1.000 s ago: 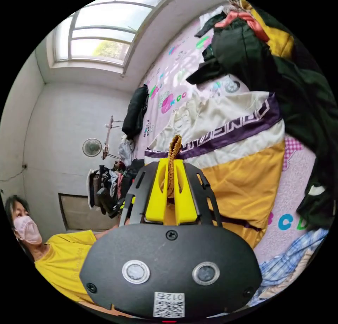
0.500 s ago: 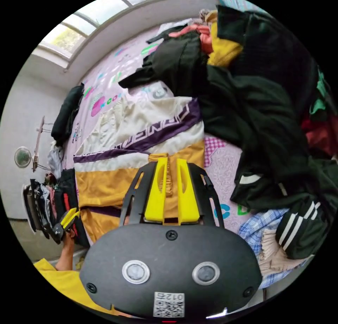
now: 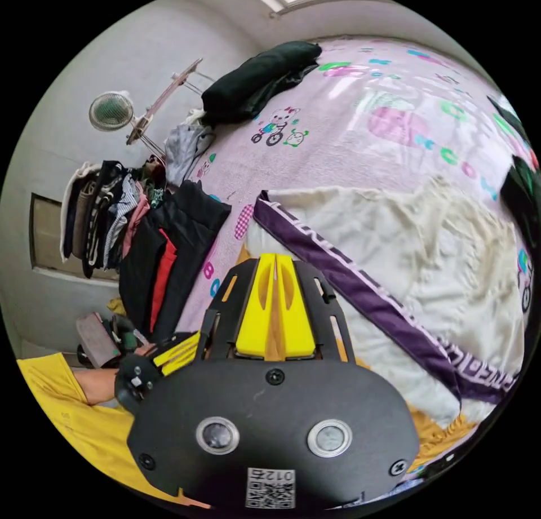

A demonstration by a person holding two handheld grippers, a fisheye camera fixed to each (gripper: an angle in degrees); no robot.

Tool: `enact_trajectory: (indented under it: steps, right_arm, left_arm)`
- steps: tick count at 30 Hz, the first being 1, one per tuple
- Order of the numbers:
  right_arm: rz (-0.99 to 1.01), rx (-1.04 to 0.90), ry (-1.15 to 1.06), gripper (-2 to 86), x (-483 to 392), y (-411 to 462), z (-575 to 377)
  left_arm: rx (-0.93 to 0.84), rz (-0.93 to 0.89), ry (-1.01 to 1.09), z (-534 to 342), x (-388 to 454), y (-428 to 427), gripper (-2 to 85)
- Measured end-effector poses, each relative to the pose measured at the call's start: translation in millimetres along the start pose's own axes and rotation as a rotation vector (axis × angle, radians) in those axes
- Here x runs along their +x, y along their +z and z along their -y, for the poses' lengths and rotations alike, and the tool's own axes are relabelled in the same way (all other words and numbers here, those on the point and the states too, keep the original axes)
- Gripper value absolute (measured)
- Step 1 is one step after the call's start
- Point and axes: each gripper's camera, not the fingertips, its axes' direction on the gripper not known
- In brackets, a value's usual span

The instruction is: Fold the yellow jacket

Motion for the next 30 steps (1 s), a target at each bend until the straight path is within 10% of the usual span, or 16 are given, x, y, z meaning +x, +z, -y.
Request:
enact_trajectory:
  steps: [12,30]
  right_arm:
    - [-0.033,-0.053,0.009,0.2,-6,59,41]
    - [-0.162,0.307,0.486,0.4,151,-155,-272]
  left_arm:
    - [0.014,-0.016,0.004,-11,-16,-10,0.0]
    - [0.055,-0.198,-0.155,55,-135,-23,0.2]
